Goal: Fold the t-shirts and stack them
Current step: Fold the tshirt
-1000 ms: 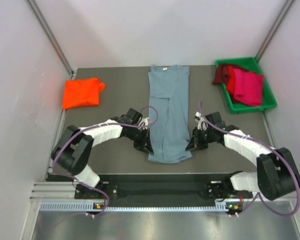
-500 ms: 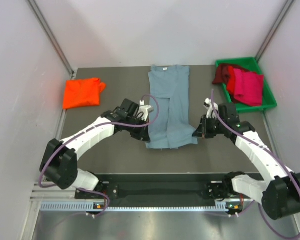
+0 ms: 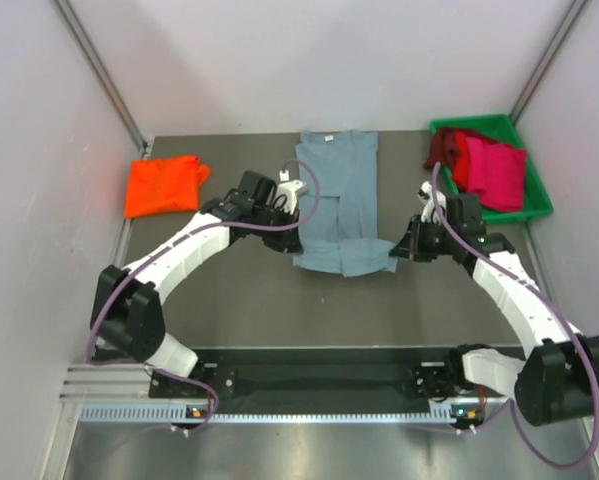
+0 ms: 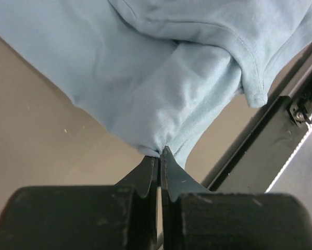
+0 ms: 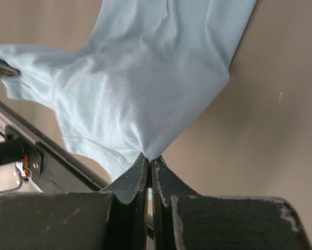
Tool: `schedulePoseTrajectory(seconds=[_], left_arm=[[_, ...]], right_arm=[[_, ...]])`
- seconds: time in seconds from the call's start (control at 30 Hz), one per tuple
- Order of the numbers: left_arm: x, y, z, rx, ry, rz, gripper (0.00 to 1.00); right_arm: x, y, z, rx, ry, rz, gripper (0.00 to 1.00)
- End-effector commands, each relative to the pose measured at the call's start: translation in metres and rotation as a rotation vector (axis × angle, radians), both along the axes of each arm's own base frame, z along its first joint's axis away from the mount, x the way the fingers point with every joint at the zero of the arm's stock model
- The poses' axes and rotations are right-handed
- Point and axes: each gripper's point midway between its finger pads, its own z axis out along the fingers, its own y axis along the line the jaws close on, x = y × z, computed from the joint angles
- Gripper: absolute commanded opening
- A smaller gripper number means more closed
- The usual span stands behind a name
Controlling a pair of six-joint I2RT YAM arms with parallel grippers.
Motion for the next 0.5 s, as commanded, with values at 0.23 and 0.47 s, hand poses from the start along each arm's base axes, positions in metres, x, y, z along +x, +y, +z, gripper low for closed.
schedulePoseTrajectory(seconds=[0.23, 0.47], left_arm=[[0.076, -0.033, -0.010, 0.005, -0.017, -0.042, 0.00], [0.146, -0.038, -0.020, 0.005, -0.034, 0.031, 0.00]], right_arm=[[0.110, 0.009, 0.048, -0.015, -0.166, -0.006, 0.00], [0.159, 0.014, 0.054, -0.044, -0.205, 0.010, 0.00]])
